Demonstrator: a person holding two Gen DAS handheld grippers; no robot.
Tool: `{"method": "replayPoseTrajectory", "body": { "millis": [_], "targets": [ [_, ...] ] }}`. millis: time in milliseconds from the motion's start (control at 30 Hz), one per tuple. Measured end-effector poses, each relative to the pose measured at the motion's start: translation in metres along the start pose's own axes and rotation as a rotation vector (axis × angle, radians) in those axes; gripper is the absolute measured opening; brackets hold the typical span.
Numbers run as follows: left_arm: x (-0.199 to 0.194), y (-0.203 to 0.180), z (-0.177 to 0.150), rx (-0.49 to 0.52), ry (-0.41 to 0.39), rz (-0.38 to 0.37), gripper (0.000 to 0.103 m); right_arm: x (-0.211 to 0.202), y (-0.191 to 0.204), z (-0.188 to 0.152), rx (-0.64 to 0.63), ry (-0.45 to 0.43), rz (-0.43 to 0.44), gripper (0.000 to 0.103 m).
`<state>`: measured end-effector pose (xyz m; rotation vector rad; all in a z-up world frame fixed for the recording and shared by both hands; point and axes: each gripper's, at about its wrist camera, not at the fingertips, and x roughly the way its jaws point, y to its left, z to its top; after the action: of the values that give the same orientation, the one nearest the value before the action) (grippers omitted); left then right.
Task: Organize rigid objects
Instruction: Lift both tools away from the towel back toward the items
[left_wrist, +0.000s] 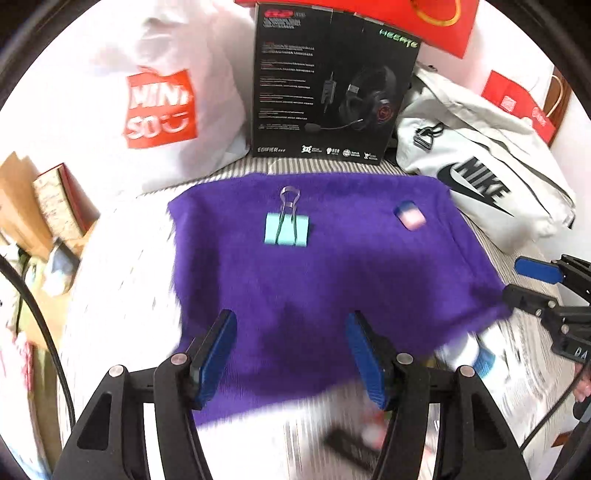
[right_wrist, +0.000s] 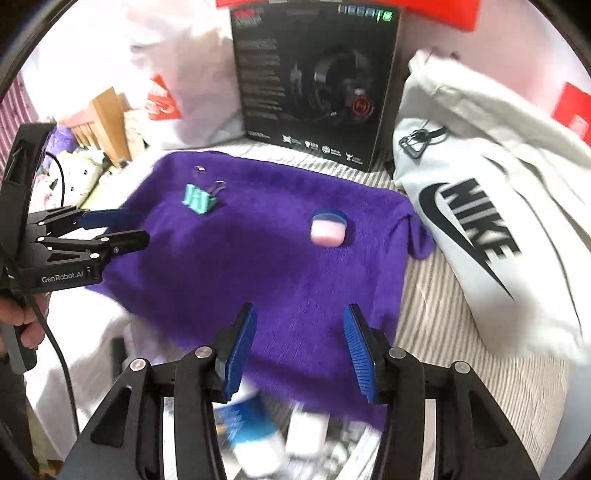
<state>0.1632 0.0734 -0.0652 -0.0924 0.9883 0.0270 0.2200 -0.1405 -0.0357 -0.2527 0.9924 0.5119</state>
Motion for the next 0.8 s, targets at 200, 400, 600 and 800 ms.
{"method": "replayPoseTrajectory", "body": {
  "millis": [200, 400, 600, 800],
  "targets": [
    [-0.021, -0.001, -0.063, -0.027, 0.049, 0.032, 0.06, -0.046, 0.005, -0.049, 0.065, -0.051, 0.018, 0.058],
    [-0.016, -0.007, -0.097, -0.101, 0.109, -0.016, 0.06, -0.062, 0.011, -0.098, 0.131, -0.042, 0.017, 0.058],
    [-0.006, -0.028, -0.098, -0.083, 0.119, 0.018, 0.06, -0.071, 0.01, -0.128, 0.181, -0.041, 0.013, 0.058],
    [0.002, -0.046, -0.1, -0.04, 0.11, 0.07, 0.061, -0.077, 0.007, -0.145, 0.213, -0.047, 0.005, 0.058]
  ]
}}
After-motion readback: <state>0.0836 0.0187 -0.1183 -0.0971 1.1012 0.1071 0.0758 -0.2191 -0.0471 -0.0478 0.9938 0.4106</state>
